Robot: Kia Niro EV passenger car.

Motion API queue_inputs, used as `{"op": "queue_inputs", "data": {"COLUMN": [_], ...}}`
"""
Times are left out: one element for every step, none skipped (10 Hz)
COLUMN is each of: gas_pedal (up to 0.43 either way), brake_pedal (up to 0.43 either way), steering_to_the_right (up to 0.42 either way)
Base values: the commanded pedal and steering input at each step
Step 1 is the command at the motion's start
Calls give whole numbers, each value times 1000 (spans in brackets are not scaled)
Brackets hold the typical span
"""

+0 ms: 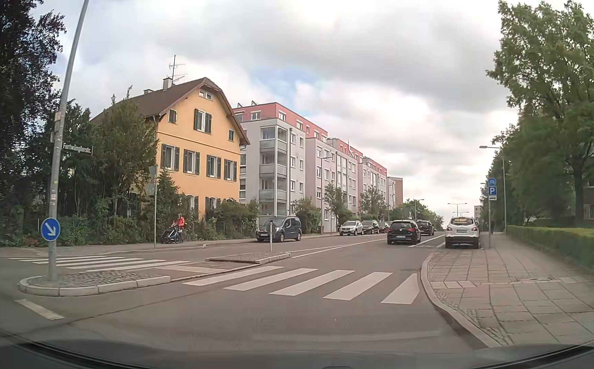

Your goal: Follow the waypoints while adhering to traffic rules and regulations

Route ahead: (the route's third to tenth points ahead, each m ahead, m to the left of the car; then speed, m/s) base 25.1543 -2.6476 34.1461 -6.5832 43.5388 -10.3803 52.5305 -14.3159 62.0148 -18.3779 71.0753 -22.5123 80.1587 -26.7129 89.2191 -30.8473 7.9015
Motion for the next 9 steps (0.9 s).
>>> {"op": "queue_inputs", "data": {"gas_pedal": [220,220,220,220,220,220,220,220,220], "brake_pedal": [0,0,0,0,0,0,0,0,0], "steering_to_the_right": [13,24,40,53,62,73,81,89,98]}}
